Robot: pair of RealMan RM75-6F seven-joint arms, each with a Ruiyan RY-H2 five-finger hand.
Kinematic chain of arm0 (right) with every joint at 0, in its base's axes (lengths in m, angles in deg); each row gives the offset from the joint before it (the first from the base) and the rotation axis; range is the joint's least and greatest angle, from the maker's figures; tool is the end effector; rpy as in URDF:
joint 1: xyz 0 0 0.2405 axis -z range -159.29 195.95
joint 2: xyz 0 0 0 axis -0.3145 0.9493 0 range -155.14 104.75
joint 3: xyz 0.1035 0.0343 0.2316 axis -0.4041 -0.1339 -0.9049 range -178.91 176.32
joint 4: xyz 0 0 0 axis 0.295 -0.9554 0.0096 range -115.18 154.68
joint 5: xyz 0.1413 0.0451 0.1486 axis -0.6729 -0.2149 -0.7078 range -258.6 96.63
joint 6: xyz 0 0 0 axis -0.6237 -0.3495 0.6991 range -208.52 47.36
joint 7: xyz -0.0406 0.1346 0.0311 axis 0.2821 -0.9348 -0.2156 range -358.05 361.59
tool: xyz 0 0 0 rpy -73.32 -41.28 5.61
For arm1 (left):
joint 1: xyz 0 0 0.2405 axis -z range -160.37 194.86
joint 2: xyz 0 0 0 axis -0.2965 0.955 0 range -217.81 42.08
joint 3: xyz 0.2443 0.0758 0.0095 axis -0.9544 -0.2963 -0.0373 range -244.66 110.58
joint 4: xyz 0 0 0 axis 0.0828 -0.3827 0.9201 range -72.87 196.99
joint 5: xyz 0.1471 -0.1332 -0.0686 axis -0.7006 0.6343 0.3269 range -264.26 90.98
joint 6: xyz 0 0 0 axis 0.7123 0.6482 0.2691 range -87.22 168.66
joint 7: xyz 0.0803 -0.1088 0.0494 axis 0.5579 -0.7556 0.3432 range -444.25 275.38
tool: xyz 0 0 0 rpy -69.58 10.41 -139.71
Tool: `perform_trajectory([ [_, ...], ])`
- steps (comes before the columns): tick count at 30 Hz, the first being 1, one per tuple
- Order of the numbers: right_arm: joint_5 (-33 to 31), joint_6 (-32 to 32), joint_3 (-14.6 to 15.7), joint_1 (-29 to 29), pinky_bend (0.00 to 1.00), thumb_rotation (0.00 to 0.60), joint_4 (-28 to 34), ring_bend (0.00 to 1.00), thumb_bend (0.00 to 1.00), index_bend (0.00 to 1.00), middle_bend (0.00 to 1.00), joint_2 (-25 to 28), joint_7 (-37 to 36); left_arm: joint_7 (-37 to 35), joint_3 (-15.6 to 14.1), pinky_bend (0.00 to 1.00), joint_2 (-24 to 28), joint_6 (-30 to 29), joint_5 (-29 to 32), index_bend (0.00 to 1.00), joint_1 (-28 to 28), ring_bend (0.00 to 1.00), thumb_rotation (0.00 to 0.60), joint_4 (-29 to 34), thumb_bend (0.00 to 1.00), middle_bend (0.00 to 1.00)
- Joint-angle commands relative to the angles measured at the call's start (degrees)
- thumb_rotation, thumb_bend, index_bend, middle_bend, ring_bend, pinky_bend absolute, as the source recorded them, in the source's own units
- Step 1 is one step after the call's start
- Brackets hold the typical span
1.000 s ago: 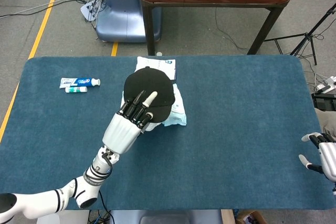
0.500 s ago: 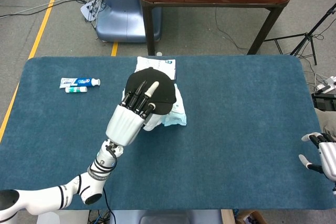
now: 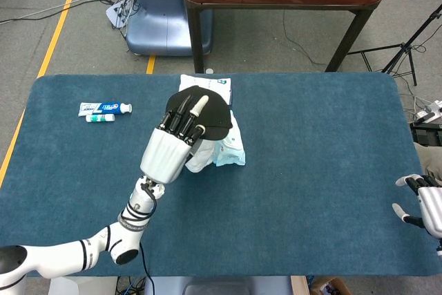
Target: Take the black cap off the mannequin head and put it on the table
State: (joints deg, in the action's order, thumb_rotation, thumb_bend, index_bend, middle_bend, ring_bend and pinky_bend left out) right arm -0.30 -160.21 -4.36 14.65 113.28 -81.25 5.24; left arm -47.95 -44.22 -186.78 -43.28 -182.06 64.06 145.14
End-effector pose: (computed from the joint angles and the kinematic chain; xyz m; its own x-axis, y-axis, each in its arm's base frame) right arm -0.3366 -0.1742 0.1982 0.5359 -0.1001 0.8384 -0.8333 0.0972 0.5442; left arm -0.0068 0.3266 0.0485 0.2108 -0.5962 0.7747 0.6580 -0.4995 -0.5635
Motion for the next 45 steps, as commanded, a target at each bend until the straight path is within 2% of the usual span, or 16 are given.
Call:
perform_trajectory([
  [1,-0.05,0.06,-0.02,-0.04,0.57,0.600,-0.01,0.30,0.25,0.40,0.37,0.00,-0.01,1.00,0.98,0.31,0.39,0.98,1.28,0.58,0.76,0.09,0.600,0.59,0.36,0.12],
  [9,-0.84,1.05,-0.26,-0.46,0.57,0.600,-0.41,0.30,0.25,0.40,0.37,0.04,-0.50,2.69,3.49,0.31,0.13,4.00,4.60,0.58,4.13,0.09,0.600,-0.46,0.36,0.12],
  [19,-3.85,4.10,-1.19,-1.83,0.57,0.600,-1.52,0.30,0.25,0.40,0.37,-0.21,-0.65,0.94,6.46,0.31,-0.51,8.02,9.33,0.58,9.31,0.09,0.600,-6.79,0.36,0.12],
  [26,-5.33,5.94,-1.50,-2.75,0.57,0.600,-1.87,0.30,0.25,0.40,0.37,-0.53,0.03,-0.94,7.61,0.31,0.03,8.42,12.01,0.58,11.08,0.09,0.600,-10.68,0.36,0.12],
  [33,-5.36,5.84,-1.45,-2.81,0.57,0.600,-1.86,0.30,0.25,0.40,0.37,-0.56,0.13,-1.61,7.94,0.31,1.92,6.88,13.81,0.58,10.84,0.09,0.600,-11.65,0.36,0.12],
  [45,-5.29,5.81,-1.08,-3.06,0.57,0.600,-1.41,0.30,0.25,0.40,0.37,-1.23,2.22,-5.02,7.46,0.31,8.18,3.37,17.14,0.58,6.14,0.09,0.600,-11.91,0.36,0.12],
])
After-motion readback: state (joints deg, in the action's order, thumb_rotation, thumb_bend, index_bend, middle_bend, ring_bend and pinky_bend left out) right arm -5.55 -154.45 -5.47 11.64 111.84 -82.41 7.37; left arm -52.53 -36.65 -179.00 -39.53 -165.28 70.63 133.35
